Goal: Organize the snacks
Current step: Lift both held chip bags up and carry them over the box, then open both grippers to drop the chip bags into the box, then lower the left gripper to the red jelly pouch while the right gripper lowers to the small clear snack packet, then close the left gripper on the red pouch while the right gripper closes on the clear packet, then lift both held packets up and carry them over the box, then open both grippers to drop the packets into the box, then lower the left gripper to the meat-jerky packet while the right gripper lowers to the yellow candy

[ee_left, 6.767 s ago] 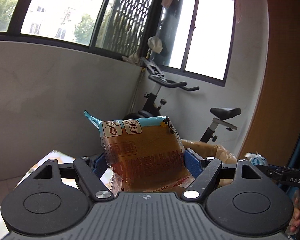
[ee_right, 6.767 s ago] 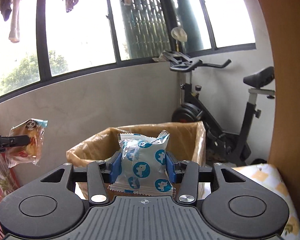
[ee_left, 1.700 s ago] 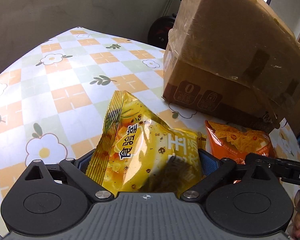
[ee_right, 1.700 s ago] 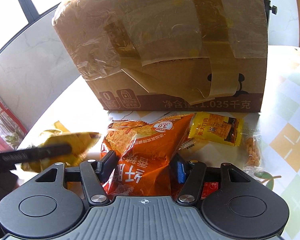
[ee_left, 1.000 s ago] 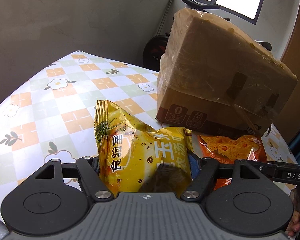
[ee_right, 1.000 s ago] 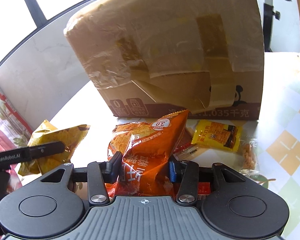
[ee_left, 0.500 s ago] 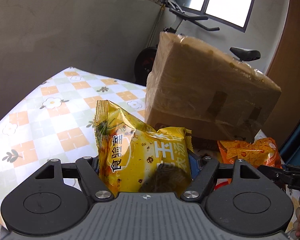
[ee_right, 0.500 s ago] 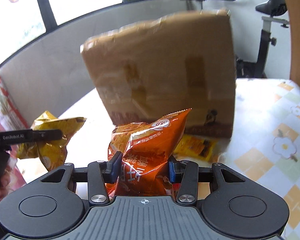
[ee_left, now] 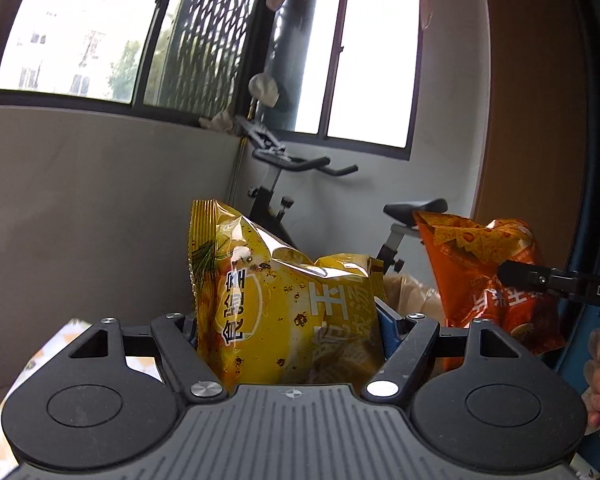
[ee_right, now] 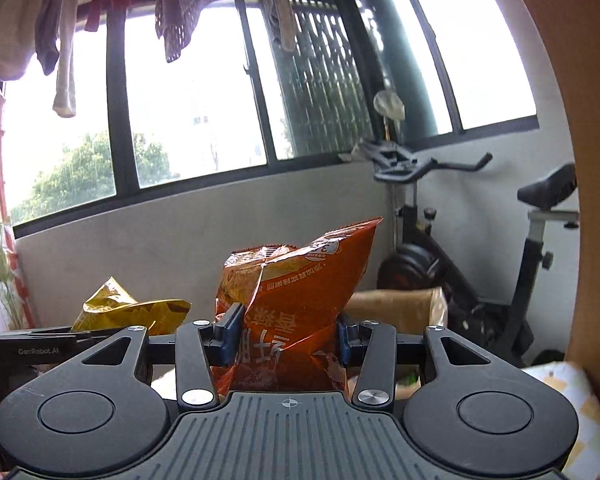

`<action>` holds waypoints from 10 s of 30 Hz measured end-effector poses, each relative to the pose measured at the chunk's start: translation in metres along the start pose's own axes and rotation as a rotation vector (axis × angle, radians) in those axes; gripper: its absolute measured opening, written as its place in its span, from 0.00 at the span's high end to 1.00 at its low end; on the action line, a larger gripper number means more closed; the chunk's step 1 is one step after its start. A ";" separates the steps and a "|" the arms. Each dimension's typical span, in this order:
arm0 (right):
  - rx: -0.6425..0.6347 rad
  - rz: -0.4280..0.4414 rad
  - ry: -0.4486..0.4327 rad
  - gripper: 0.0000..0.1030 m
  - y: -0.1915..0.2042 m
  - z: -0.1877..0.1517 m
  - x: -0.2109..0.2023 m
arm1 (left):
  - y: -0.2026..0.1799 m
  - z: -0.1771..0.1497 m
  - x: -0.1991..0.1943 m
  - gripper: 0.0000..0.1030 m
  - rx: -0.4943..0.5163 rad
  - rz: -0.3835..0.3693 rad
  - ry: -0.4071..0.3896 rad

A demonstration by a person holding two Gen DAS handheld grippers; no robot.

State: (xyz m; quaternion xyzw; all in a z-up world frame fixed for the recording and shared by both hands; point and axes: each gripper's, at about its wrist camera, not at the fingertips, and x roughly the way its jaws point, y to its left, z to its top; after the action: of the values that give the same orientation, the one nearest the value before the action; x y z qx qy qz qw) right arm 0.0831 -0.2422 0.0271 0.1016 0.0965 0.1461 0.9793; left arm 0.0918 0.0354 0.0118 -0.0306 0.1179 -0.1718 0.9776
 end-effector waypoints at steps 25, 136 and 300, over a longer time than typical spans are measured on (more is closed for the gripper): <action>-0.209 -0.236 0.335 0.41 -0.029 -0.036 0.158 | -0.008 0.000 0.177 0.15 0.125 0.075 0.305; 0.060 -0.273 0.520 0.57 -0.046 -0.238 0.030 | -0.036 -0.215 0.090 0.49 0.016 0.080 0.575; 0.023 -0.196 0.535 0.65 -0.040 -0.214 0.057 | -0.012 -0.153 0.102 0.32 -0.007 0.015 0.490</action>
State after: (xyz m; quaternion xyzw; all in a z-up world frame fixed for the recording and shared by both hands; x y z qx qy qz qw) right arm 0.1002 -0.2254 -0.1961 0.0610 0.3625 0.0714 0.9272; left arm 0.1441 -0.0144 -0.1583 0.0095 0.3525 -0.1666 0.9208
